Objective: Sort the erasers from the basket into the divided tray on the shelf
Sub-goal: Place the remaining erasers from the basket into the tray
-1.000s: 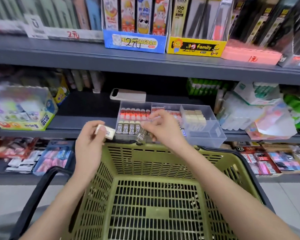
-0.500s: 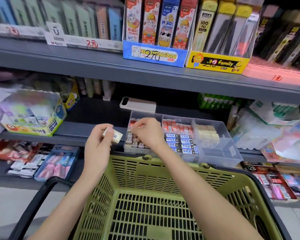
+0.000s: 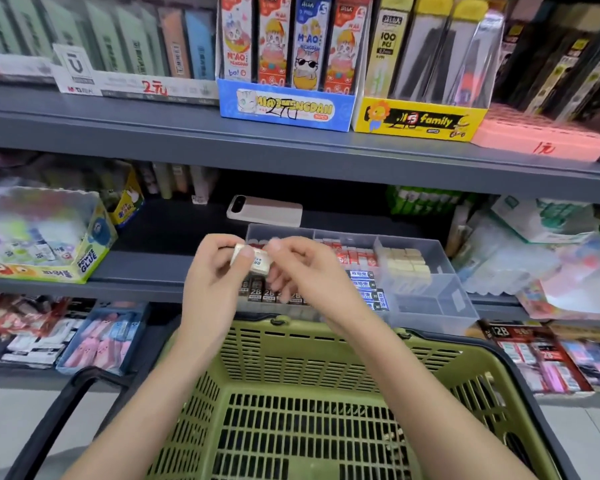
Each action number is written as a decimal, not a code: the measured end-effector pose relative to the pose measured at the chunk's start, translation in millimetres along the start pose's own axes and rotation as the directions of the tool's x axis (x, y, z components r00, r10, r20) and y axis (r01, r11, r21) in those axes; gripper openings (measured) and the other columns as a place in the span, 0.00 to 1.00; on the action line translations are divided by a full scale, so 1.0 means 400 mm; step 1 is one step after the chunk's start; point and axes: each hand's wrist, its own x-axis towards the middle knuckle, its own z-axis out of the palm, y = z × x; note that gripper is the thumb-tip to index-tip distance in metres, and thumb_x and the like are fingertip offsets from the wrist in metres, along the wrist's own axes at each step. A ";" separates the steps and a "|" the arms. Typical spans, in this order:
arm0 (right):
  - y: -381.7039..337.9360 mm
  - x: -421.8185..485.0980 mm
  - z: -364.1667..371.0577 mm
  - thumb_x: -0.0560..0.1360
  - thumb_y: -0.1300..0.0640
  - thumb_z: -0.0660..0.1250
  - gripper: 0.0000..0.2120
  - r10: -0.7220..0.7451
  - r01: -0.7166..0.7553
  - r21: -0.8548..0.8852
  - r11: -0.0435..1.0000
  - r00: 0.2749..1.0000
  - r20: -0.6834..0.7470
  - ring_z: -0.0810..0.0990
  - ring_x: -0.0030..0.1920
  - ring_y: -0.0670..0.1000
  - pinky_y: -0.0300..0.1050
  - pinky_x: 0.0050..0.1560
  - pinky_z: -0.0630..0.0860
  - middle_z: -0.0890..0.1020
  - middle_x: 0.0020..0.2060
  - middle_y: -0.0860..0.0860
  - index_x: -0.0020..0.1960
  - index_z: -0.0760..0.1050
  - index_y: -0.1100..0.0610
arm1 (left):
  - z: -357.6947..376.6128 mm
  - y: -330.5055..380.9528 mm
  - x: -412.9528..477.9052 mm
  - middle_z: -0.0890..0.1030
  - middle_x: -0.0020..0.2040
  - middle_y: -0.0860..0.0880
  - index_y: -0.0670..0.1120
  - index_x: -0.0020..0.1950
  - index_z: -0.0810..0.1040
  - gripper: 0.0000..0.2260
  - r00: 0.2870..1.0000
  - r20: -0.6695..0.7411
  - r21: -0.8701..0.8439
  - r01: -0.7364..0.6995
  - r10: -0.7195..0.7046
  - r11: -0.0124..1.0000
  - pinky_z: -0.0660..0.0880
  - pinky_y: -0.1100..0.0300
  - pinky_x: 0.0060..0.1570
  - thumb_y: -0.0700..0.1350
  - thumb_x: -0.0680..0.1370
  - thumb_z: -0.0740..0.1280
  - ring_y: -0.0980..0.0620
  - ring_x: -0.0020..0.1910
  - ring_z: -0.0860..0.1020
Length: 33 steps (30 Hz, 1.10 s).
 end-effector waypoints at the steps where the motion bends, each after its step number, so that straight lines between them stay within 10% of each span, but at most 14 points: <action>1: -0.004 -0.015 -0.020 0.77 0.57 0.65 0.05 -0.006 0.006 0.030 1.000 1.000 -0.006 0.75 0.30 0.47 0.37 0.27 0.73 0.77 0.31 0.53 0.47 0.77 0.59 | 0.020 0.009 0.000 0.82 0.39 0.51 0.51 0.47 0.75 0.02 1.000 0.014 -0.043 0.003 -0.002 0.999 0.73 0.59 0.42 0.47 0.76 0.66 0.57 0.39 0.78; 8: 0.005 -0.092 -0.212 0.75 0.58 0.67 0.05 -0.027 0.028 0.000 1.000 0.973 -0.231 0.77 0.31 0.47 0.37 0.33 0.75 0.81 0.32 0.46 0.47 0.78 0.59 | 0.202 0.059 -0.002 0.83 0.44 0.56 0.53 0.51 0.75 0.06 0.969 0.246 -0.057 0.014 0.001 0.998 0.74 0.62 0.48 0.43 0.77 0.67 0.58 0.47 0.80; 14: 0.050 -0.079 -0.519 0.72 0.59 0.70 0.06 -0.164 -0.204 -0.518 0.831 0.800 -0.577 0.78 0.34 0.51 0.43 0.36 0.72 0.79 0.30 0.51 0.45 0.77 0.61 | 0.346 0.039 -0.008 0.77 0.63 0.51 0.48 0.64 0.75 0.18 0.806 0.556 0.481 -0.511 0.202 0.713 0.60 0.57 0.61 0.53 0.77 0.62 0.48 0.63 0.72; 21: 0.092 -0.013 -0.576 0.72 0.55 0.66 0.09 -0.244 -0.269 -0.900 0.345 0.900 -0.362 0.79 0.43 0.61 0.47 0.40 0.72 0.82 0.37 0.58 0.45 0.80 0.59 | 0.414 -0.013 -0.005 0.66 0.74 0.51 0.52 0.70 0.70 0.22 0.676 0.731 0.557 -0.670 0.092 0.491 0.39 0.49 0.72 0.60 0.79 0.57 0.49 0.74 0.58; 29: 0.138 -0.004 -0.559 0.73 0.54 0.62 0.10 -0.186 -0.224 -0.966 0.126 0.952 -0.244 0.78 0.41 0.59 0.44 0.36 0.66 0.80 0.35 0.57 0.42 0.78 0.59 | 0.381 -0.040 -0.030 0.61 0.76 0.52 0.56 0.73 0.65 0.29 0.647 0.763 0.595 -0.705 0.006 0.386 0.36 0.41 0.72 0.67 0.77 0.46 0.46 0.76 0.54; 33: 0.150 -0.013 -0.571 0.75 0.52 0.62 0.11 -0.154 -0.239 -0.955 0.174 0.951 -0.267 0.77 0.37 0.56 0.41 0.33 0.62 0.79 0.32 0.53 0.37 0.78 0.52 | 0.384 -0.046 -0.029 0.59 0.77 0.53 0.57 0.74 0.62 0.27 0.663 0.748 0.616 -0.687 -0.016 0.386 0.36 0.40 0.72 0.65 0.78 0.45 0.46 0.76 0.52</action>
